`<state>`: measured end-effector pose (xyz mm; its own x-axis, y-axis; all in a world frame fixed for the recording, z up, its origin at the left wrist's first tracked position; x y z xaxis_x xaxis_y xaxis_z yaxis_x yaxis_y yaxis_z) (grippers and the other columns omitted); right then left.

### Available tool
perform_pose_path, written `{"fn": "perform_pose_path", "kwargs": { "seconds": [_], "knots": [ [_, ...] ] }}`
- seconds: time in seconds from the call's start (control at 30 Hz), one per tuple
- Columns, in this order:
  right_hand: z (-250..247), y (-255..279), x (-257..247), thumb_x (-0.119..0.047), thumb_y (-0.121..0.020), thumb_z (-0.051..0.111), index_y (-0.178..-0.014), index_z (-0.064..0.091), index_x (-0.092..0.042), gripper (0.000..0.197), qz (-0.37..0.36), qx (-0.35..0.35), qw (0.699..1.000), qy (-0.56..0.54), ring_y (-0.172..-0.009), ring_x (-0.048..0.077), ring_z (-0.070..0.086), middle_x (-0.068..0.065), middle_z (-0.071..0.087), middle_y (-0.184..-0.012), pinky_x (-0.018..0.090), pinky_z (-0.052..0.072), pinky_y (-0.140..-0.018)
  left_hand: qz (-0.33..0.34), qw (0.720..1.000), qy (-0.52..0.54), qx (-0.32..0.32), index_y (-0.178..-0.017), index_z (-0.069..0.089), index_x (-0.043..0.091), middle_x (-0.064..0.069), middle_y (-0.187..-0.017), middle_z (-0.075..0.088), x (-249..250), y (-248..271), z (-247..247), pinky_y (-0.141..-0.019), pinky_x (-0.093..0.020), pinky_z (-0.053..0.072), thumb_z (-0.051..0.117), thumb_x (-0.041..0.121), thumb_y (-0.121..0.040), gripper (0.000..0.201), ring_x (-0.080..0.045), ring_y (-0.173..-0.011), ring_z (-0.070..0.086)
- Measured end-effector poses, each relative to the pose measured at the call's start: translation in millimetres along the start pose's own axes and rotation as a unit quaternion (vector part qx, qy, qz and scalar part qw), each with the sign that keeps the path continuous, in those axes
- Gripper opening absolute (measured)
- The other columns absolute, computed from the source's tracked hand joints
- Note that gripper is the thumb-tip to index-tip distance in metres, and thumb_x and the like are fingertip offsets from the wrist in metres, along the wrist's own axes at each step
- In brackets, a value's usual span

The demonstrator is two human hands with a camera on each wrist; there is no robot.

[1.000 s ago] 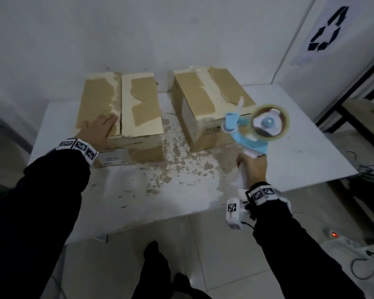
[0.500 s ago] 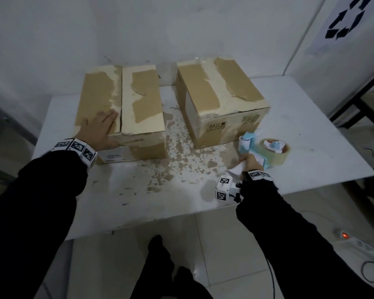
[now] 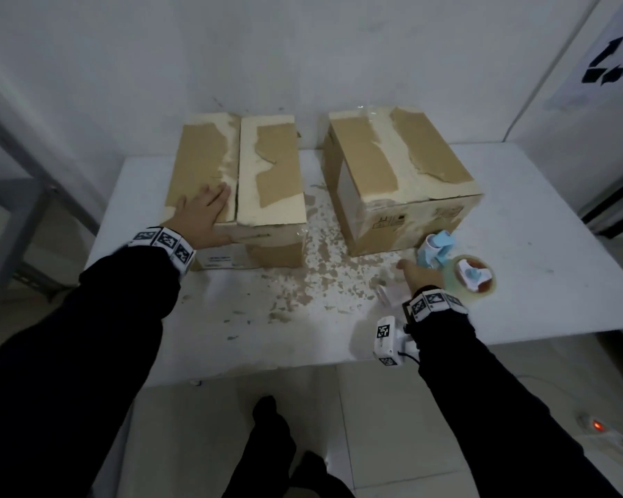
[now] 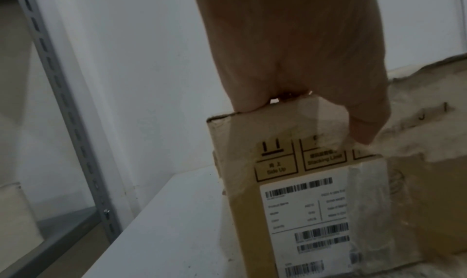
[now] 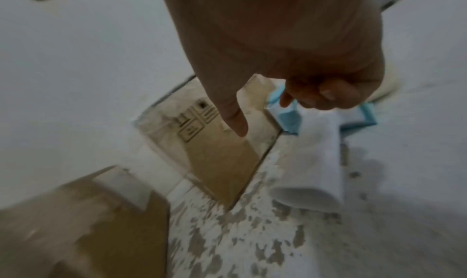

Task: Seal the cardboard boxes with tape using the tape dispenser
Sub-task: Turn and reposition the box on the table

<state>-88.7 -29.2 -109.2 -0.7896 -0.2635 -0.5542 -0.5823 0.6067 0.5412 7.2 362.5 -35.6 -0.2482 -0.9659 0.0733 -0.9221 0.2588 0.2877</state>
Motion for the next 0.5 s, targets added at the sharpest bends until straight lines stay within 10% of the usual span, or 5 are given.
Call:
{"fn": "perform_pose_path", "kwargs": {
  "seconds": [0.23,0.37,0.5],
  "knots": [
    [50.8,103.2,-131.5,-0.024,-0.090,0.057,-0.089,0.056,-0.009,0.014,-0.390,-0.005,0.921,0.004,-0.080,0.021,0.050,0.006,0.056,-0.087,0.027,0.035,-0.069,0.046,0.994,0.095,0.020,-0.150,0.004,0.024,0.008,-0.157,-0.010,-15.8,3.6,-8.9,-0.117,-0.046,0.005,0.044,0.069,-0.080,0.093,-0.015,-0.145,0.002],
    [118.3,146.6,-198.2,-0.023,-0.100,0.041,-0.134,0.050,-0.012,0.037,-0.571,-0.079,0.804,0.145,-0.124,0.026,0.048,0.010,0.054,-0.133,0.036,0.038,-0.101,0.063,0.996,0.051,0.045,-0.149,0.014,0.026,0.004,-0.158,0.006,-41.1,2.9,-9.3,-0.116,-0.044,0.015,0.014,0.085,-0.061,0.106,-0.019,-0.144,0.013],
    [175.4,148.4,-222.5,-0.029,-0.104,0.023,-0.151,0.020,-0.021,0.048,-0.561,-0.109,0.742,0.350,-0.148,0.022,0.011,-0.001,0.016,-0.161,0.046,0.014,-0.117,0.040,0.995,0.067,0.056,-0.148,0.017,0.024,0.001,-0.158,0.010,-65.7,-2.6,-10.0,-0.115,-0.046,0.013,0.024,0.072,-0.082,0.082,-0.019,-0.145,0.012]
  ]
}}
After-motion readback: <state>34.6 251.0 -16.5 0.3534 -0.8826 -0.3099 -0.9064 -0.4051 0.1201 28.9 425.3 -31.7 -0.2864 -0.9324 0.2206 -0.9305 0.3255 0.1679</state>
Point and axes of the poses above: each hand's wrist, its own y-axis away from the middle knuckle, its own z-axis out of the palm, x = y × z, the point moved 4 cm from there along -y, towards the middle knuckle
